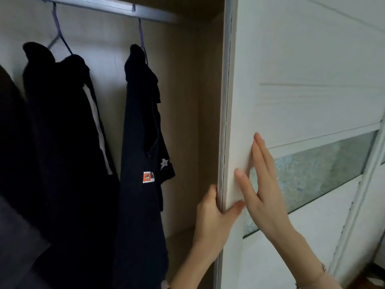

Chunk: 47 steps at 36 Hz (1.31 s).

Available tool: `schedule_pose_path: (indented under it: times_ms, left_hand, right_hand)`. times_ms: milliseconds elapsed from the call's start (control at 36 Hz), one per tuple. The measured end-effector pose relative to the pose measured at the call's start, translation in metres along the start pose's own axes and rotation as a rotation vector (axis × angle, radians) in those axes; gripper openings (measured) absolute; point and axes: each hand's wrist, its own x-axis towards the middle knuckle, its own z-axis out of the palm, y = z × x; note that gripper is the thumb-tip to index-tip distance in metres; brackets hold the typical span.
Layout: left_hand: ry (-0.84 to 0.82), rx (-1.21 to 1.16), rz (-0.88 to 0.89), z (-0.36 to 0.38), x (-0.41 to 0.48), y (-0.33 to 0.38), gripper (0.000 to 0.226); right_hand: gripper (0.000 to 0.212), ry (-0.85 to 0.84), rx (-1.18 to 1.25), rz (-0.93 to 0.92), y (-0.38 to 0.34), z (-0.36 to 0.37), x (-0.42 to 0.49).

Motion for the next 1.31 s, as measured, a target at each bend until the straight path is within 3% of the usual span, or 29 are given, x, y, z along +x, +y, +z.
schedule_pose_path:
  times_ms: [333,583,722,833,1000,1139,1222,1306]
  left_hand:
    - [0.013,-0.002,0.036,-0.040,-0.024,0.001,0.033]
    - [0.071,-0.054,0.008,-0.121,-0.070,0.003,0.037]
    - [0.202,-0.034,0.005,-0.174,-0.106,0.007,0.031]
    - [0.389,0.032,0.009,-0.205,-0.131,0.012,0.043]
    - [0.723,0.280,0.056,-0.245,-0.172,0.014,0.070]
    - [1.065,0.972,0.321,-0.282,-0.202,-0.006,0.073]
    - [1.079,1.263,0.435,-0.303,-0.214,-0.012,0.063]
    - [1.089,1.426,0.388,-0.327,-0.225,-0.018,0.060]
  right_hand:
    - [0.062,-0.050,-0.043,-0.019,-0.028,0.015,-0.011]
    - [0.052,-0.121,-0.183,-0.305,-0.075,0.039,-0.021]
    - [0.055,-0.169,-0.235,-0.444,-0.112,0.069,-0.030]
    - [0.055,-0.126,-0.246,-0.544,-0.145,0.105,-0.040]
    - [0.050,-0.013,-0.200,-0.632,-0.192,0.148,-0.051]
    - [0.051,0.018,-0.184,-0.685,-0.218,0.171,-0.056]
    - [0.051,0.002,-0.147,-0.726,-0.239,0.184,-0.060]
    - [0.051,-0.013,-0.109,-0.759,-0.262,0.196,-0.063]
